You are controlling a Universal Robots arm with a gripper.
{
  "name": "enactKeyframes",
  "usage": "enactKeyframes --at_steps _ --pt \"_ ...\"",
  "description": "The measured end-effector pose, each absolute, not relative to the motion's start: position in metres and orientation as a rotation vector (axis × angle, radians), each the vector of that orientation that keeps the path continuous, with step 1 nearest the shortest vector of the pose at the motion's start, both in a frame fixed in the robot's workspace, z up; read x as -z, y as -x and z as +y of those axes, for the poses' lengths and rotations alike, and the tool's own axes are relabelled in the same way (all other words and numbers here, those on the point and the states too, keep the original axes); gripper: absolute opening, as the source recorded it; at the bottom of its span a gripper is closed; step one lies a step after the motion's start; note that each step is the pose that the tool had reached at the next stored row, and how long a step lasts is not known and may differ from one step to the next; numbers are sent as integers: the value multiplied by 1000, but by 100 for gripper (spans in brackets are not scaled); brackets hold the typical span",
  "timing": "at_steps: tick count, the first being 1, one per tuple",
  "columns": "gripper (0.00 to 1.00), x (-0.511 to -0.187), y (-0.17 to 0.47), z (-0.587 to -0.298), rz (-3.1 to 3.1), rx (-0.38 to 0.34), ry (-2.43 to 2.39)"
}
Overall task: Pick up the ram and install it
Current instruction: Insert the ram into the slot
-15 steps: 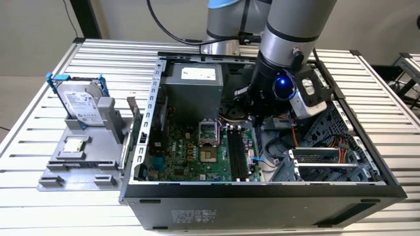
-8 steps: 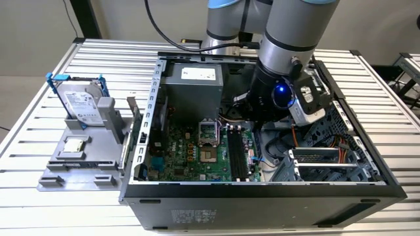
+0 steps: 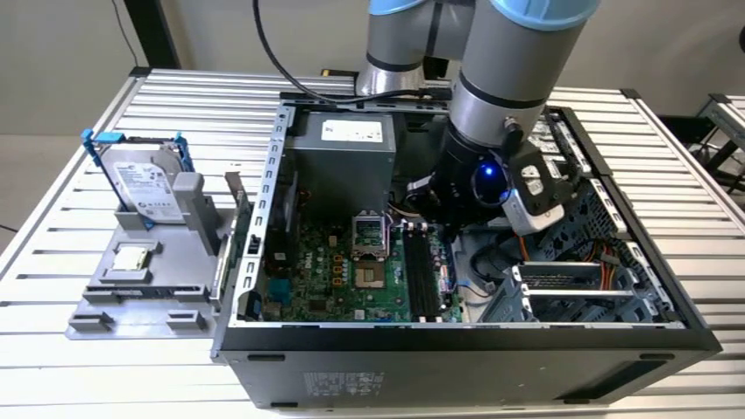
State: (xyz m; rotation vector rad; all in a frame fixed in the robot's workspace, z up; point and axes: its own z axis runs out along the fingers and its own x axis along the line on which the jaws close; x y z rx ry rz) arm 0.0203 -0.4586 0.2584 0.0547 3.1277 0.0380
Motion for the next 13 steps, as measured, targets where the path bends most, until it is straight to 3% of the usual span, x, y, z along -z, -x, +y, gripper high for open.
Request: enactKeyframes --at_steps 13 --pt "0 -235 -16 -461 3128 -38 -27"
